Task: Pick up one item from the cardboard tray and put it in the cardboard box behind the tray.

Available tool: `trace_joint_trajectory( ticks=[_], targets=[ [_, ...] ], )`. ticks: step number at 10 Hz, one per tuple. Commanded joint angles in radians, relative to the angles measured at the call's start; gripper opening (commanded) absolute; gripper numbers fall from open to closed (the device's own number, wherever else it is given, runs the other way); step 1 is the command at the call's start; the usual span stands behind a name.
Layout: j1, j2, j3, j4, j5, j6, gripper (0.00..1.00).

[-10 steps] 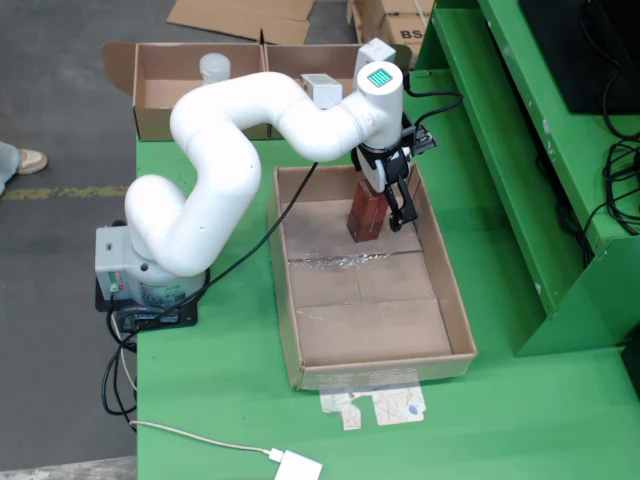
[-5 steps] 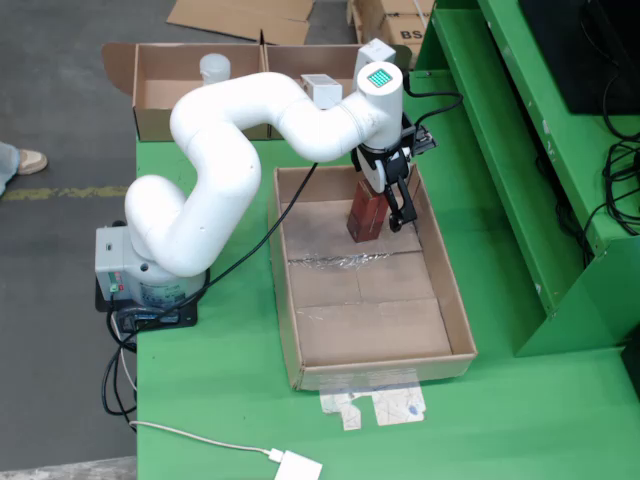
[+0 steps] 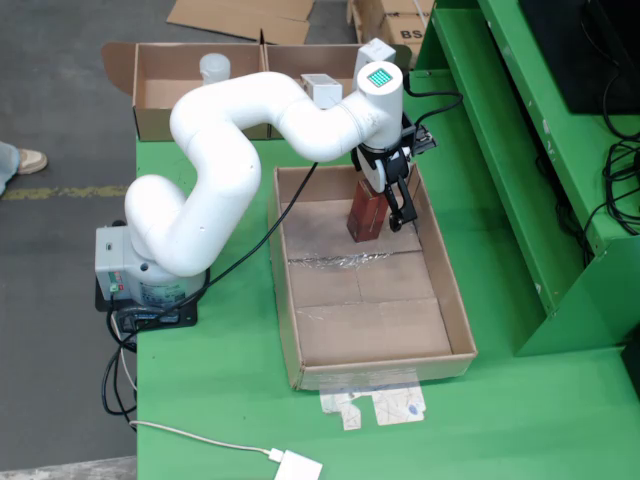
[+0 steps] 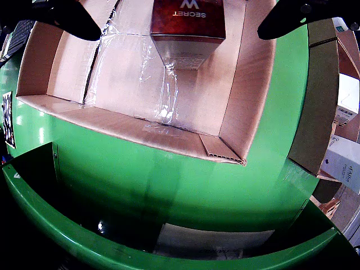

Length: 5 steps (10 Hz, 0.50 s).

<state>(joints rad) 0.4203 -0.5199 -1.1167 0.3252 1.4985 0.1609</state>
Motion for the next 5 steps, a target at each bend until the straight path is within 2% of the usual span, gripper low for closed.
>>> trace_joint_trajectory(
  ticks=[1,5],
  targets=[
    [-0.007,0.033,0.022,0.014,0.002,0.000,1.00],
    [-0.007,0.033,0.022,0.014,0.002,0.000,0.60]
  ],
)
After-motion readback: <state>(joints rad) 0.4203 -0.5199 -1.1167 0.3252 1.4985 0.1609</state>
